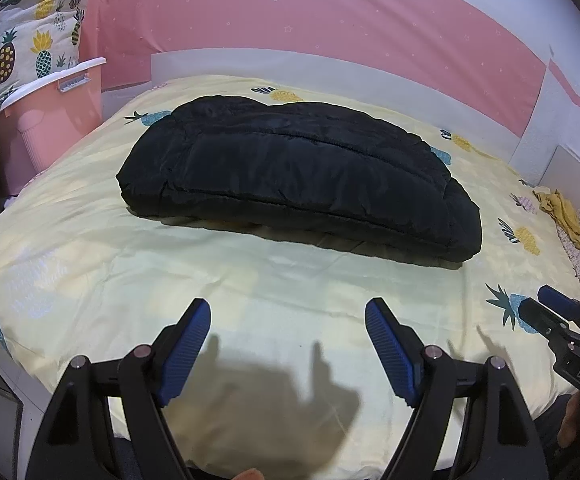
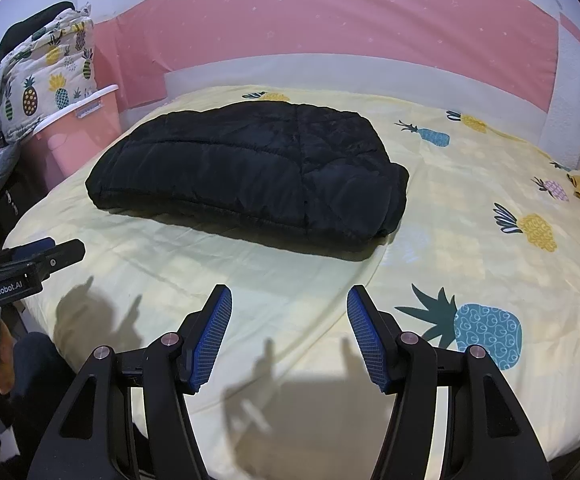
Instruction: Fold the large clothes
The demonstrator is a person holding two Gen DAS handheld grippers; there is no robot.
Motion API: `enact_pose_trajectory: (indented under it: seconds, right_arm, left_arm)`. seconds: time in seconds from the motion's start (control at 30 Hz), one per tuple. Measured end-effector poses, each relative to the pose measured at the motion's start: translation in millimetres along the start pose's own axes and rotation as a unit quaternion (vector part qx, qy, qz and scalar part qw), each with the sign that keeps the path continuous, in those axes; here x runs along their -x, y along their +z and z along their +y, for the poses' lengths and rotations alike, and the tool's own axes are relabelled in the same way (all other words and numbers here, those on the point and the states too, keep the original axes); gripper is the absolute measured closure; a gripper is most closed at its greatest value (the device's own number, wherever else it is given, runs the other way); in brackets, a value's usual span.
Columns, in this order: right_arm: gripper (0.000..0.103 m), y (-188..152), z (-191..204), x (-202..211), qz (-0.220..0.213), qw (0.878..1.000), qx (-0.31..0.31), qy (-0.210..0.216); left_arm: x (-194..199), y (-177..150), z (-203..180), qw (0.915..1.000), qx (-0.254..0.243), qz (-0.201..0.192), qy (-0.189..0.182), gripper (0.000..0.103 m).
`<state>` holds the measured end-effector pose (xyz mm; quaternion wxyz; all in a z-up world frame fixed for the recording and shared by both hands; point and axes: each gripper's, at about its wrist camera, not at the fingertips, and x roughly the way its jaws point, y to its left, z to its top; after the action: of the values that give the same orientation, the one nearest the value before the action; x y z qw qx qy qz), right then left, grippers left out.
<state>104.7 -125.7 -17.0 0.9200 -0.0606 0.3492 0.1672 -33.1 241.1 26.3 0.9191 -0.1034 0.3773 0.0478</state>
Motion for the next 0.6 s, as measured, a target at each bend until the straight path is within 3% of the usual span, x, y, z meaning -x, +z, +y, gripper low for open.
enact_pose_trajectory:
  seconds: [0.6]
  right_arm:
    - [0.043, -0.9, 1.8, -1.4, 0.004, 1.0, 0.0, 0.0]
  left_arm:
    - [-0.2, -1.6, -5.3, 0.9999, -0.004, -0.003, 0.011, 0.022]
